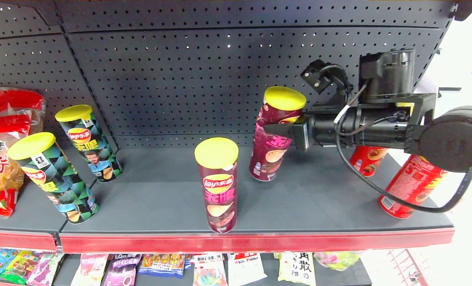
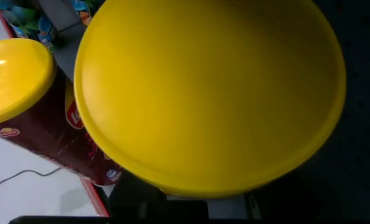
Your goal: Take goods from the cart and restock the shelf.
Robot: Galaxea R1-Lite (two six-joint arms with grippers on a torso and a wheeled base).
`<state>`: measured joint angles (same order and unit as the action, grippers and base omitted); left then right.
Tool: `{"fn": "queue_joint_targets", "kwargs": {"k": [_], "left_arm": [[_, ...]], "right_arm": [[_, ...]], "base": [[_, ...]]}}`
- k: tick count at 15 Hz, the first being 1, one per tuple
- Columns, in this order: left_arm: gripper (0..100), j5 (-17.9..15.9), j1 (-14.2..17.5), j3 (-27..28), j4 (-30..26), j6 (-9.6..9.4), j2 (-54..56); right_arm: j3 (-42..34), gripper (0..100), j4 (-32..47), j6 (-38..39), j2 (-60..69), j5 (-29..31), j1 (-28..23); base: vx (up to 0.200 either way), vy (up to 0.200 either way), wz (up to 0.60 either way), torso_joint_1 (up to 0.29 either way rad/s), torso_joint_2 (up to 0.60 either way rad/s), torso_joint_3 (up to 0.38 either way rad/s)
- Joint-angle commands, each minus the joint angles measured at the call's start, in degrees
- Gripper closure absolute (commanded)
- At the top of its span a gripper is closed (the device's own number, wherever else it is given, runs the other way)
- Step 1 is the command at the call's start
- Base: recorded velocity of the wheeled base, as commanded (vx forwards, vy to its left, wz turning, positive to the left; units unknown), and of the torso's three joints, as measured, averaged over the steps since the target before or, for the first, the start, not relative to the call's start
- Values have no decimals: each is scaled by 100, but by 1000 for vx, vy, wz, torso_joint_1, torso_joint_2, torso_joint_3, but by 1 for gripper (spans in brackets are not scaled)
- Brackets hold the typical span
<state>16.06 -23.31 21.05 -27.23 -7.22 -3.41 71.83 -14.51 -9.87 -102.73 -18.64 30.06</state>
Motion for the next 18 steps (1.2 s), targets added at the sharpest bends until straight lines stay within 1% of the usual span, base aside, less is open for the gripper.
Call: {"fn": "queue_joint_targets", "kwargs": {"k": [1,4,6,10,12,18], "left_arm": [[0,3,2,-5,-1,1,-37],[0,3,2,-14,-1,1,-37],[0,-6,2,-49,-1,1,-37],[0,-6,2,-40,-1,1,-37],[0,-15,2,-49,-1,1,-28],[0,-15,2,-110,8,1,-19]], "right_arm": [[235,100,0,-23,-423,-8,140],[253,100,0,-76,-538,-17,175],[437,100,-8,-252,-740,-8,175],[912,100,0,-252,-1091,1,202],[921,100,0,-252,-1135,1,307],[1070,100,0,-269,-1337,9,351]], "base": [[0,0,0,0,0,0],[0,0,0,0,0,0],[0,0,0,0,0,0],[0,0,0,0,0,0],[0,0,0,0,0,0],[0,0,0,0,0,0]]}}
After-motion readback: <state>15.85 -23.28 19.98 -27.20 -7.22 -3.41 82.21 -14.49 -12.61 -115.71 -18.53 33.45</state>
